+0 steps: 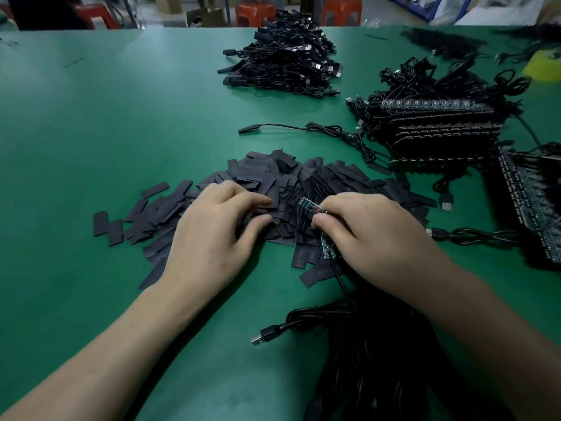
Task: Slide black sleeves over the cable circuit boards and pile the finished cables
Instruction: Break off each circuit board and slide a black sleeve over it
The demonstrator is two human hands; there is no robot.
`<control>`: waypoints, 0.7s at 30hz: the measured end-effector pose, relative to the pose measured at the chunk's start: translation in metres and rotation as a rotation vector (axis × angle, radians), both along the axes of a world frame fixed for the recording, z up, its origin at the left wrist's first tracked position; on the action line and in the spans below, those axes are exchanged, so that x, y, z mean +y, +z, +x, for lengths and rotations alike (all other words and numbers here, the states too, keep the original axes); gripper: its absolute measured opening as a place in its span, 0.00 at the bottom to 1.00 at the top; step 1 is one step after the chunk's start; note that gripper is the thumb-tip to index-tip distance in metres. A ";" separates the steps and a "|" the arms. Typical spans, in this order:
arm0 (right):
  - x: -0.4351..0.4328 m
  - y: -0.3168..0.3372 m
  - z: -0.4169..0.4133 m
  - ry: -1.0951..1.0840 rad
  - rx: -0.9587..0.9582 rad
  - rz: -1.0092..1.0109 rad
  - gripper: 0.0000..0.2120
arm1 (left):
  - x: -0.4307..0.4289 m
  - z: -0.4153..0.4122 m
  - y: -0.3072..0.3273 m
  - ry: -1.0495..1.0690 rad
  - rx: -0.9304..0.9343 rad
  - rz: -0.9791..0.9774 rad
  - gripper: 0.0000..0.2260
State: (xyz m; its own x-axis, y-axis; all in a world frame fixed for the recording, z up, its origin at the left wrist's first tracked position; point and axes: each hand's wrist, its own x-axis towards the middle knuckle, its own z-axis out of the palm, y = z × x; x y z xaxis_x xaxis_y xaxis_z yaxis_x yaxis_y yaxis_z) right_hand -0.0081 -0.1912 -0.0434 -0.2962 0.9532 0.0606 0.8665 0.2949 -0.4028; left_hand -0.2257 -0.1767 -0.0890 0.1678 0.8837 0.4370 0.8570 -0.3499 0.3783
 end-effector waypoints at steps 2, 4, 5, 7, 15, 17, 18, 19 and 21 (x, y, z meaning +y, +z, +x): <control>-0.002 0.000 0.003 -0.016 0.000 0.008 0.16 | 0.002 -0.003 0.000 0.052 0.029 0.009 0.11; -0.003 -0.001 0.006 -0.027 -0.010 0.007 0.17 | 0.002 -0.005 0.001 0.090 0.040 -0.011 0.12; -0.003 -0.001 0.007 -0.029 -0.016 0.009 0.18 | 0.002 -0.006 0.002 0.095 0.039 -0.024 0.12; -0.003 -0.003 0.008 -0.029 -0.005 0.038 0.18 | 0.002 -0.006 0.003 0.083 0.035 -0.033 0.11; -0.007 -0.013 0.003 -0.046 0.167 0.164 0.17 | 0.003 -0.009 0.008 0.048 -0.119 -0.081 0.14; -0.008 -0.016 0.004 -0.045 0.193 0.158 0.17 | 0.004 -0.011 0.010 0.043 -0.163 -0.100 0.14; -0.008 -0.017 0.004 -0.043 0.207 0.159 0.17 | 0.004 -0.012 0.011 0.039 -0.174 -0.102 0.14; -0.008 -0.018 0.005 -0.041 0.220 0.162 0.16 | 0.004 -0.012 0.011 0.037 -0.179 -0.100 0.14; -0.008 -0.019 0.006 -0.040 0.237 0.175 0.15 | 0.003 -0.012 0.011 0.037 -0.175 -0.074 0.13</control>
